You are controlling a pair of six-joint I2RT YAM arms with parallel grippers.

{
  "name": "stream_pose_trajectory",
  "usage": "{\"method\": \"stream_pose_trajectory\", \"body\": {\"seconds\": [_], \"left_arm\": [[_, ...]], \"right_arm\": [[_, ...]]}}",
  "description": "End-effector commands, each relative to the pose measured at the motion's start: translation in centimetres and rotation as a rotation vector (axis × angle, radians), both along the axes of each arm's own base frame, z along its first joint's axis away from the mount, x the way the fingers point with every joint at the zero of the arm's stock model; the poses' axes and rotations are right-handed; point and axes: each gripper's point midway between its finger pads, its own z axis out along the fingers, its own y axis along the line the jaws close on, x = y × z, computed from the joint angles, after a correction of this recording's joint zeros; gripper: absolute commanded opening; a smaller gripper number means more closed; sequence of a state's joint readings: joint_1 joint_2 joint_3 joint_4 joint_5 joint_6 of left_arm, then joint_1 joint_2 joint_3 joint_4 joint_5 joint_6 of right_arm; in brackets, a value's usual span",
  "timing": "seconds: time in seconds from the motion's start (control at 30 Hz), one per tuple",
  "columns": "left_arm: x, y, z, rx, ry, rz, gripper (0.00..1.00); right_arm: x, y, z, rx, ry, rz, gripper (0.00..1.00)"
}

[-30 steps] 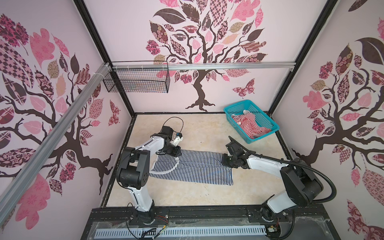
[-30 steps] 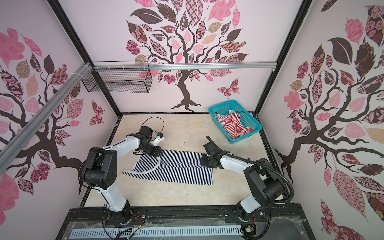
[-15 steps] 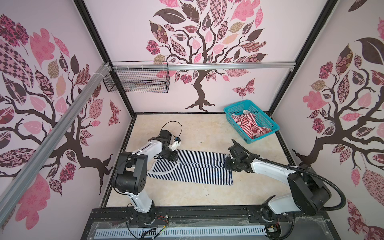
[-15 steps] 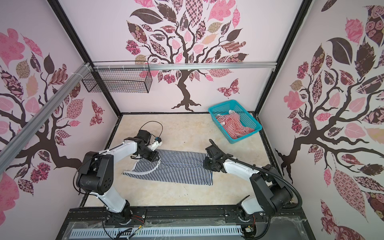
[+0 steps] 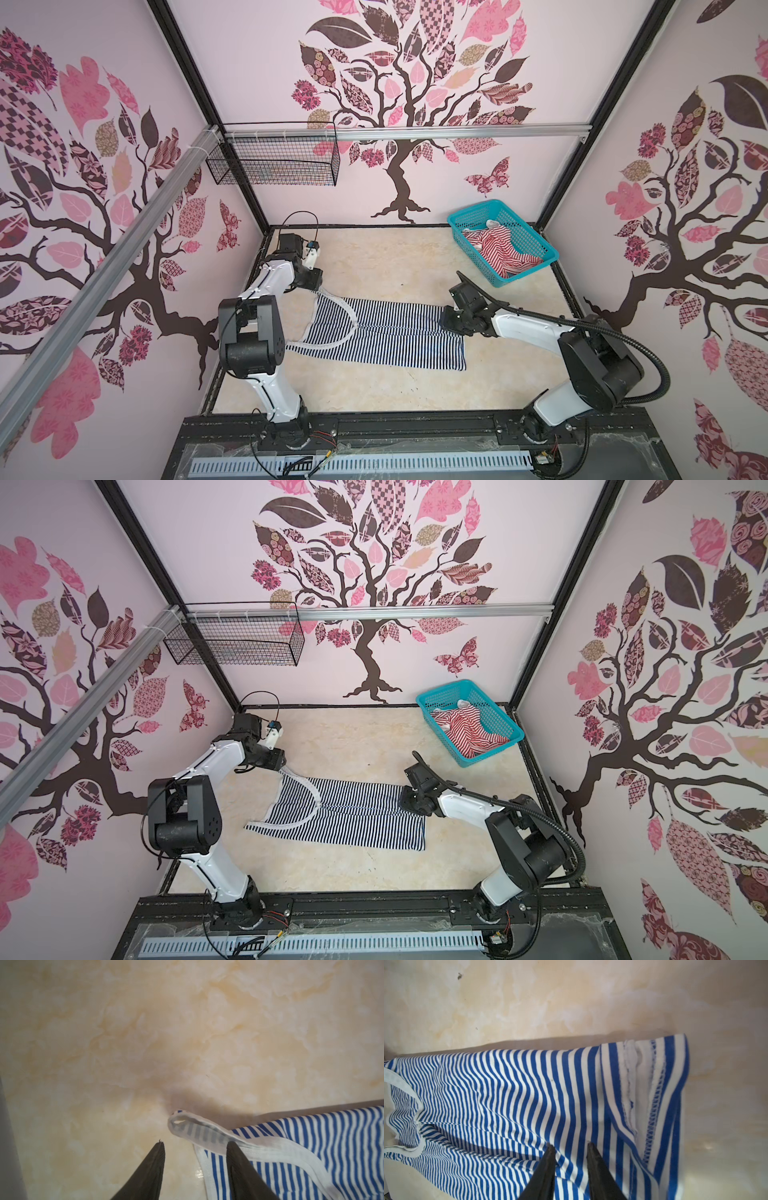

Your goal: Fold and stack the tank tops

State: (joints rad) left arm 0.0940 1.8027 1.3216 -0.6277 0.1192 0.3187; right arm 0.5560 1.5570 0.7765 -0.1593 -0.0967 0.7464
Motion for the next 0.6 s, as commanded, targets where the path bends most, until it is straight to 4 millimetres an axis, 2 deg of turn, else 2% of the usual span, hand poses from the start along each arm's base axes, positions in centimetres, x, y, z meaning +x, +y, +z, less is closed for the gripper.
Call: {"method": "stream_pose_trajectory", "body": {"seconds": [0.0,0.43,0.57], "left_arm": [[1.9,1.5,0.7,0.05,-0.042,0.012,0.52],[2.4,2.7,-2.0,0.077,0.008,0.012,0.5],[2.4,2.8,-2.4,0.073,0.012,0.009,0.46]], "right_arm": [[-0.3,0.5,-0.6,0.009,0.012,0.0,0.3],[-0.9,0.7,-1.8,-0.001,0.036,0.013,0.26],[-1.4,0.4,-2.2,-0.006,0.044,0.012,0.23]]}}
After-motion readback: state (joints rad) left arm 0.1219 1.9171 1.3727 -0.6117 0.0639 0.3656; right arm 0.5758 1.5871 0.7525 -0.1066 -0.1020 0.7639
